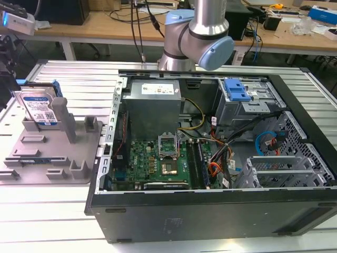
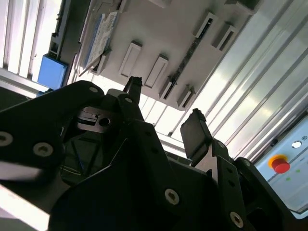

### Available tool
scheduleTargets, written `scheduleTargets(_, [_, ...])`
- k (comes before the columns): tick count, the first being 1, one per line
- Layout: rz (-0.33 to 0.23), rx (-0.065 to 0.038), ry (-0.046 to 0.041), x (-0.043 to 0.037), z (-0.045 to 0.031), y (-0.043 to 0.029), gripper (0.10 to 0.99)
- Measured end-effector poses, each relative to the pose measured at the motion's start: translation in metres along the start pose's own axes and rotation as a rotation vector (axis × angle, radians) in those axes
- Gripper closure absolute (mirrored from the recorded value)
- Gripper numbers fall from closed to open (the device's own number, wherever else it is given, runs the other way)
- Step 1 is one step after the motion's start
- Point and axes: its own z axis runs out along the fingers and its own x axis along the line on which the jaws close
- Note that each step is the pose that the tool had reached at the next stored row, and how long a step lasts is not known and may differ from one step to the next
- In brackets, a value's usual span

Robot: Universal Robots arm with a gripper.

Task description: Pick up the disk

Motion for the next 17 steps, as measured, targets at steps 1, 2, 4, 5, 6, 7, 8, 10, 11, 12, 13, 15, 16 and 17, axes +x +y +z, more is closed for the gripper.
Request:
scheduleTargets(1, [0.0,0.0,-0.0001,-0.006,0.0,0.0006,0.486])
scheduleTargets(2, [0.0,0.0,-0.0002,-0.0099,0.0001,0.001,0.486])
scheduleTargets(4, [0.0,0.0,-0.0001,-0.025,-0.0002,0.0026,0.486])
scheduleTargets(5, [0.0,0.0,-0.0001,-0.0308,-0.0002,0.0032,0.486])
scheduleTargets(6, [0.0,0.0,0.0,-0.0356,-0.0003,0.0037,0.486])
scheduleTargets(7, [0.0,0.0,0.0,-0.04,-0.0004,0.0041,0.486])
scheduleTargets(8, [0.0,0.0,-0.0001,-0.0454,-0.0004,0.0046,0.486])
scheduleTargets(10, [0.0,0.0,0.0,-0.0548,-0.0005,0.0056,0.486])
scheduleTargets(11, [0.0,0.0,-0.0001,-0.0606,-0.0006,0.006,0.486])
scheduleTargets(12, [0.0,0.0,-0.0001,-0.0658,-0.0005,0.0067,0.486])
scheduleTargets(13, [0.0,0.0,0.0003,-0.0726,-0.0005,0.0081,0.486])
scheduleTargets(15, [0.0,0.0,0.0015,-0.0815,0.0001,0.0133,0.486])
scheduleTargets(16, [0.0,0.0,0.0024,-0.0846,0.0005,0.0173,0.486])
scheduleTargets(17, [0.0,0.0,0.0034,-0.0866,0.0009,0.0219,0.486])
